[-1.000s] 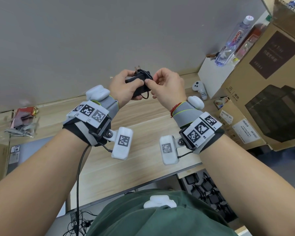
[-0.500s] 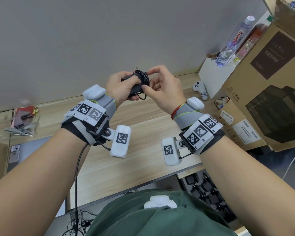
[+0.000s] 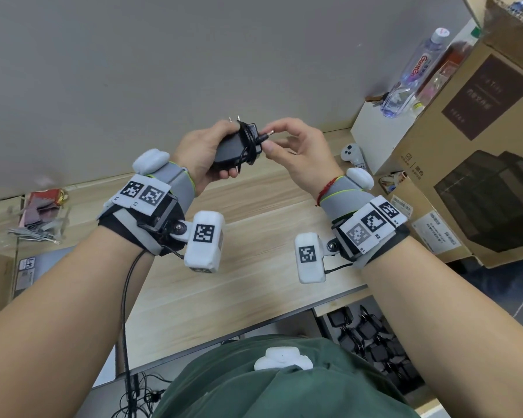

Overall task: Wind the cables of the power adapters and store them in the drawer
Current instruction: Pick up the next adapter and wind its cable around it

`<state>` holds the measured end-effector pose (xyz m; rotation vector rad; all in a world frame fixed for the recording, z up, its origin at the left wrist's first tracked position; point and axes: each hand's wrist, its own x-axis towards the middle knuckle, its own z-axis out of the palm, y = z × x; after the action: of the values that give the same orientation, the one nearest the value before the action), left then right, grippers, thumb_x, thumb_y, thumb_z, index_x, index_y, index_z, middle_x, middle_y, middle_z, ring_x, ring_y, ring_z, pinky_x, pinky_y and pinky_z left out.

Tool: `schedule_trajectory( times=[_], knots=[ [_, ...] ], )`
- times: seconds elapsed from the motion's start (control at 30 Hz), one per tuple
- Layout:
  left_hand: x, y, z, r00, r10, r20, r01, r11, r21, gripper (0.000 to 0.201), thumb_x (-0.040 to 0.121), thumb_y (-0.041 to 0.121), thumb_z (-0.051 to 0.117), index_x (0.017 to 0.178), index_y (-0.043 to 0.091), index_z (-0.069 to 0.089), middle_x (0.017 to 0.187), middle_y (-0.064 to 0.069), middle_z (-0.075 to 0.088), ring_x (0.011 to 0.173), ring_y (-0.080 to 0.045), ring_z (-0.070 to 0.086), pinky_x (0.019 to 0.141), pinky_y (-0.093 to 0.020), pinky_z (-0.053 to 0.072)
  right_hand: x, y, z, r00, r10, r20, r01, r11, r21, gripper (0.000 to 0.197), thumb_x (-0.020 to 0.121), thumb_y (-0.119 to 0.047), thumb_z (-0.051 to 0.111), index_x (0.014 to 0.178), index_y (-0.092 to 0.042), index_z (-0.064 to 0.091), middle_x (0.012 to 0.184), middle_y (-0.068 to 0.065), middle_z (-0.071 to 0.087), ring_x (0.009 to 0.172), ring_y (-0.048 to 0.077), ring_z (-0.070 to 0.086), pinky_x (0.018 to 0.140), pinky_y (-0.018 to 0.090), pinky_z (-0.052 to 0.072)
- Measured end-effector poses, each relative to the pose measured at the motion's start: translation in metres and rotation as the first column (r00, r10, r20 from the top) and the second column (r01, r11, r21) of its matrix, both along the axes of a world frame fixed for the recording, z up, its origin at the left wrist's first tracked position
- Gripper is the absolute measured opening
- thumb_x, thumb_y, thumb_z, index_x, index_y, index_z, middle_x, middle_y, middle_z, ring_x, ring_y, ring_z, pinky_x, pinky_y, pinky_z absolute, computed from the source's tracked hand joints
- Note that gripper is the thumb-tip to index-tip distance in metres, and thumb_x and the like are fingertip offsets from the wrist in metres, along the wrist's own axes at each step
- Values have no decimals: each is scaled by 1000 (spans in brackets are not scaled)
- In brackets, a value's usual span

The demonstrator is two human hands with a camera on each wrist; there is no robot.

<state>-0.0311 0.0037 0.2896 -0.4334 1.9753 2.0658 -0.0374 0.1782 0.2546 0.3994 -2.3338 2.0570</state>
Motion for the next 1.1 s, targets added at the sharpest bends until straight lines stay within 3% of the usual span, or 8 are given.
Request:
schedule_trajectory(
  times=[0.13, 0.27, 0.43, 0.57, 0.8, 0.9, 1.0, 1.1],
  knots=[
    [2, -1, -2, 994, -111, -1, 111, 993, -49, 50, 83, 62, 61, 92, 13, 69, 86, -16, 72, 43, -18, 48, 38, -19, 36, 2, 0, 3, 997, 55, 48, -50, 993, -107, 19, 87, -4, 70, 99, -16, 61, 114, 4, 62, 92, 12, 67, 85, 27, 53],
    [6, 1, -4, 983, -180, -26, 179, 982, -58, 70, 68, 65, 65, 110, 10, 71, 99, -22, 72, 43, -16, 48, 37, -18, 37, 3, -3, 4, 993, 103, 54, -94, 984, -153, 15, 86, -3, 69, 93, -14, 61, 116, 16, 66, 94, 17, 67, 86, 32, 53],
    [10, -1, -13, 968, -241, -65, 232, 966, -117, 55, 63, 50, 76, 99, 9, 70, 75, -8, 65, 44, -16, 50, 40, -19, 39, 3, -3, 4, 993, -16, 117, 33, 989, -141, 16, 92, -2, 64, 82, -12, 55, 88, 25, 68, 74, 17, 66, 71, 26, 57],
    [14, 1, -17, 945, -321, -66, 301, 931, -208, 48, 55, 37, 90, 94, 13, 74, 71, -6, 67, 49, -20, 51, 45, -22, 41, 1, -2, 0, 990, -99, 99, 103, 994, -38, 16, 93, -8, 65, 82, -15, 54, 75, 12, 68, 60, 10, 65, 59, 24, 54],
    [20, 6, -13, 928, -368, -54, 343, 902, -261, 33, 65, 25, 90, 91, 12, 75, 70, -6, 70, 48, -19, 49, 46, -20, 42, 0, -3, -3, 970, -241, -36, 244, 951, 189, 21, 89, -26, 70, 76, -27, 54, 65, -6, 67, 58, 18, 63, 60, 39, 57],
    [19, 6, -13, 930, -363, -56, 329, 892, -309, 42, 62, 23, 92, 95, 5, 73, 68, -6, 65, 46, -17, 52, 46, -20, 44, 2, -3, -3, 970, -241, -19, 240, 951, 193, 20, 89, -27, 70, 76, -26, 54, 66, -3, 67, 58, 25, 64, 58, 39, 57],
    [19, 6, -16, 932, -358, -59, 317, 883, -347, 43, 61, 21, 92, 96, 5, 72, 73, -9, 66, 47, -17, 56, 45, -22, 45, 4, -3, -3, 980, -193, 57, 187, 977, 102, 18, 91, -19, 69, 80, -18, 55, 63, -2, 63, 50, 11, 57, 52, 28, 53],
    [17, 4, -18, 941, -334, -55, 288, 877, -385, 39, 62, 16, 91, 94, 9, 69, 73, -9, 67, 46, -19, 57, 46, -24, 44, 6, -3, -3, 986, -98, 136, 100, 995, -3, 10, 92, -11, 67, 88, -11, 58, 65, 1, 60, 49, 4, 52, 56, 22, 52]
  ],
)
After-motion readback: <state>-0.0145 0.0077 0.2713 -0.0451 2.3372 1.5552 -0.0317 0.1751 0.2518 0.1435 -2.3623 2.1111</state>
